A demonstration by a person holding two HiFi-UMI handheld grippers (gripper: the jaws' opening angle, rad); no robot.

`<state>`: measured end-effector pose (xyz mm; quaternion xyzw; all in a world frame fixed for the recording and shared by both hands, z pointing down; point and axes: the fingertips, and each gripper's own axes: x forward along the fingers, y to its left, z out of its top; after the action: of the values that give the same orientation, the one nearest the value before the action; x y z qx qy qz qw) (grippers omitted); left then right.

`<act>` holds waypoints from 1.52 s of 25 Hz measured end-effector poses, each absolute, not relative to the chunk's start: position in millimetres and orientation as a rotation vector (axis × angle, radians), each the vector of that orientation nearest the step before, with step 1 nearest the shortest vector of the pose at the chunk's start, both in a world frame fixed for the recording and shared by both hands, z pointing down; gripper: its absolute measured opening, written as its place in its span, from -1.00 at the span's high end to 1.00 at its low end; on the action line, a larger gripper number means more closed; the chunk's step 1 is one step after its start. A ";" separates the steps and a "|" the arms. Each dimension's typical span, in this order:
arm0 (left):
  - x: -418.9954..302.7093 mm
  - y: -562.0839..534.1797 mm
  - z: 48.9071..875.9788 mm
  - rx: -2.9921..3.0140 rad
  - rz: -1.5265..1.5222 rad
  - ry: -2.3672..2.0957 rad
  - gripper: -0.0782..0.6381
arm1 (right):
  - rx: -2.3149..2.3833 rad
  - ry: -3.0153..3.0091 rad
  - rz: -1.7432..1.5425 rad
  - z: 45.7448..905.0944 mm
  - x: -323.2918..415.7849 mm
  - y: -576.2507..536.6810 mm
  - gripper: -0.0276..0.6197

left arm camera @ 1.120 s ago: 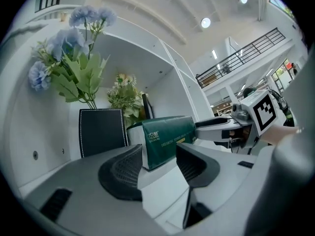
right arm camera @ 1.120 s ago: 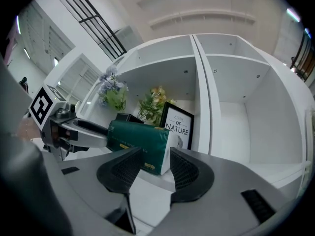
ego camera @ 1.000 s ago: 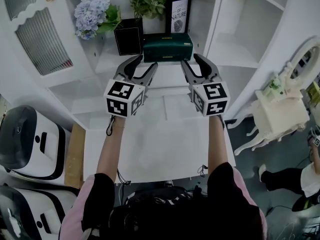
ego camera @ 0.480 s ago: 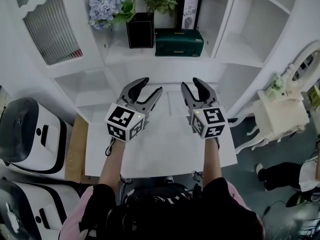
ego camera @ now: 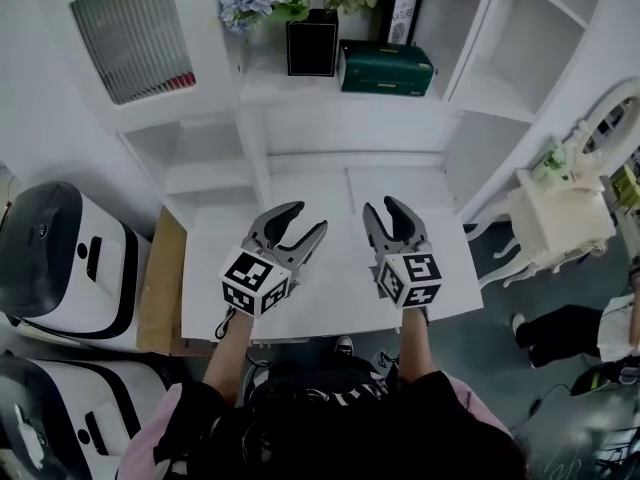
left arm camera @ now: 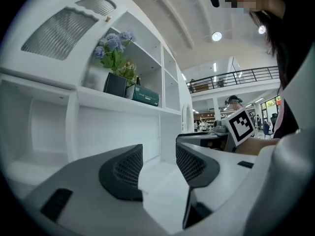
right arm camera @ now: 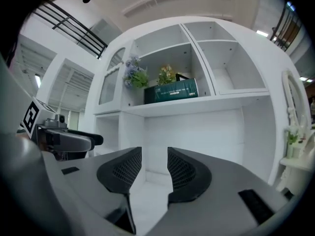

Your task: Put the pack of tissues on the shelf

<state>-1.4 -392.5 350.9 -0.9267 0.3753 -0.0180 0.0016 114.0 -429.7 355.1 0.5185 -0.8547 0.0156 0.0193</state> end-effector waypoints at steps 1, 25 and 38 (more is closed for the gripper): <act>-7.8 -381.6 359.9 -2.930 -0.059 1.174 0.20 | 1.615 -2.640 0.071 363.4 109.7 -420.7 0.34; -127.5 -218.4 457.1 -3.144 -0.123 1.075 0.20 | 1.536 -2.521 0.199 445.0 -33.8 -249.8 0.36; -123.3 -179.2 449.9 -3.112 -0.074 1.220 0.20 | 1.413 -2.570 0.208 448.3 -25.8 -204.8 0.59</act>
<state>-123.3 -179.2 449.9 -0.9260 0.3631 -0.0221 -0.1007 -25.8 -204.8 448.3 0.4781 -0.8697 0.0705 0.1005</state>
